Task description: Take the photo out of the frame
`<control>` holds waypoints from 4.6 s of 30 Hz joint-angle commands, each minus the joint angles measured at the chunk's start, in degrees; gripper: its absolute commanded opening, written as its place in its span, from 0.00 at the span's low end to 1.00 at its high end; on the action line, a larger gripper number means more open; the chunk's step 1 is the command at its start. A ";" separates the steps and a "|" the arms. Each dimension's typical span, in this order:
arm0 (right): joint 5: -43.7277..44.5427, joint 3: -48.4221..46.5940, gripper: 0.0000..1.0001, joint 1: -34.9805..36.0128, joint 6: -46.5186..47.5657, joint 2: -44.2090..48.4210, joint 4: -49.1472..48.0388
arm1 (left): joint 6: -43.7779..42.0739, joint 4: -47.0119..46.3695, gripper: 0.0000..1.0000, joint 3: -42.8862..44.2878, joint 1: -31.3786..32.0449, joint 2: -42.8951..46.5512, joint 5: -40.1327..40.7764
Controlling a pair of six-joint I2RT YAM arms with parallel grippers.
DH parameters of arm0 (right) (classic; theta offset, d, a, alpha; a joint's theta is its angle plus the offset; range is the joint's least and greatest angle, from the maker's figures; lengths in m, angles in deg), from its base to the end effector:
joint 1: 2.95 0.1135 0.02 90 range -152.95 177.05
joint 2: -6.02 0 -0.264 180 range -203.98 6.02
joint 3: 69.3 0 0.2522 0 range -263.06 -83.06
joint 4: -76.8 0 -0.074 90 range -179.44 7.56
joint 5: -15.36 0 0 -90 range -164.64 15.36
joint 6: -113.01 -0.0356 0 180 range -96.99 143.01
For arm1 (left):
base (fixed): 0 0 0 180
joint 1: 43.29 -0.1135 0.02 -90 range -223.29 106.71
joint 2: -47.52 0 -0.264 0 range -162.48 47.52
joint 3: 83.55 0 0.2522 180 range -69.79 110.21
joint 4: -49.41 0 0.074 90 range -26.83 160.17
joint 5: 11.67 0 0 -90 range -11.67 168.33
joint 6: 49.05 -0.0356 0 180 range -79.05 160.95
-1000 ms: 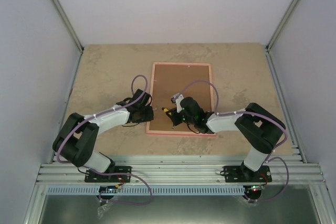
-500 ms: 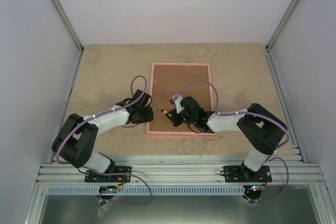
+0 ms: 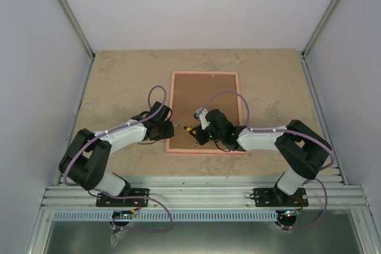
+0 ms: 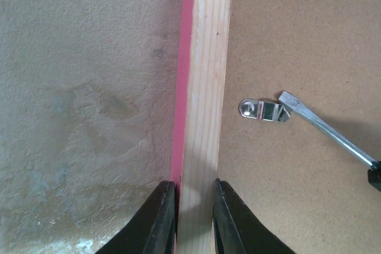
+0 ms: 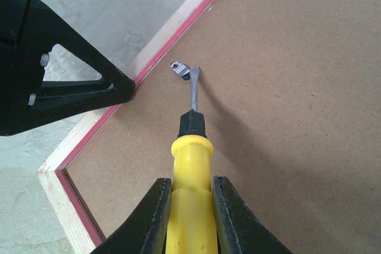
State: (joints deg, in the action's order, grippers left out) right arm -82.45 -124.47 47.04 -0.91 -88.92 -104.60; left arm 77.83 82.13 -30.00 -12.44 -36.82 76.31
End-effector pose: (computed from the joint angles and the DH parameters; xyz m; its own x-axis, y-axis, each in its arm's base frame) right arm 0.2035 0.2499 0.1474 -0.7003 -0.2094 -0.6825 -0.5945 0.7004 0.3950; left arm 0.2221 -0.1341 0.1490 -0.9303 -0.1430 -0.3379 -0.0404 0.9553 -0.2929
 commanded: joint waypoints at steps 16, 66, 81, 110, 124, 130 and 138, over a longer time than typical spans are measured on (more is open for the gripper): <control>7.21 6.38 0.00 0.19 0.03 9.98 -3.46 | 1.81 4.36 0.20 -2.23 1.02 3.68 -1.24; 12.48 10.87 0.00 0.15 1.07 18.93 -4.00 | -7.43 5.34 0.37 27.22 -9.96 -22.51 2.02; 12.50 9.28 0.01 0.17 2.43 17.31 -3.40 | -6.54 1.64 0.10 17.15 -8.73 -16.27 -5.97; 3.99 -7.97 0.00 0.19 1.87 -8.18 -6.76 | -2.41 -1.49 0.11 7.21 -3.28 -7.86 -5.58; 6.62 -9.65 0.00 0.10 0.87 -13.44 -8.59 | -2.60 -1.73 0.11 6.97 -3.33 -7.95 -6.23; 7.24 -8.79 0.00 0.10 0.36 -12.97 -9.46 | -2.52 -1.69 0.11 6.88 -3.22 -7.80 -5.94; 5.36 -6.43 0.00 0.10 0.50 -8.41 -11.05 | -2.52 -1.82 0.11 6.79 -3.18 -8.19 -5.30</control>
State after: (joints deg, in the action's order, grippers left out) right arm -77.49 -131.81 47.11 -0.04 -99.80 -112.53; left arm 74.53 79.85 -22.09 -16.53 -45.58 74.53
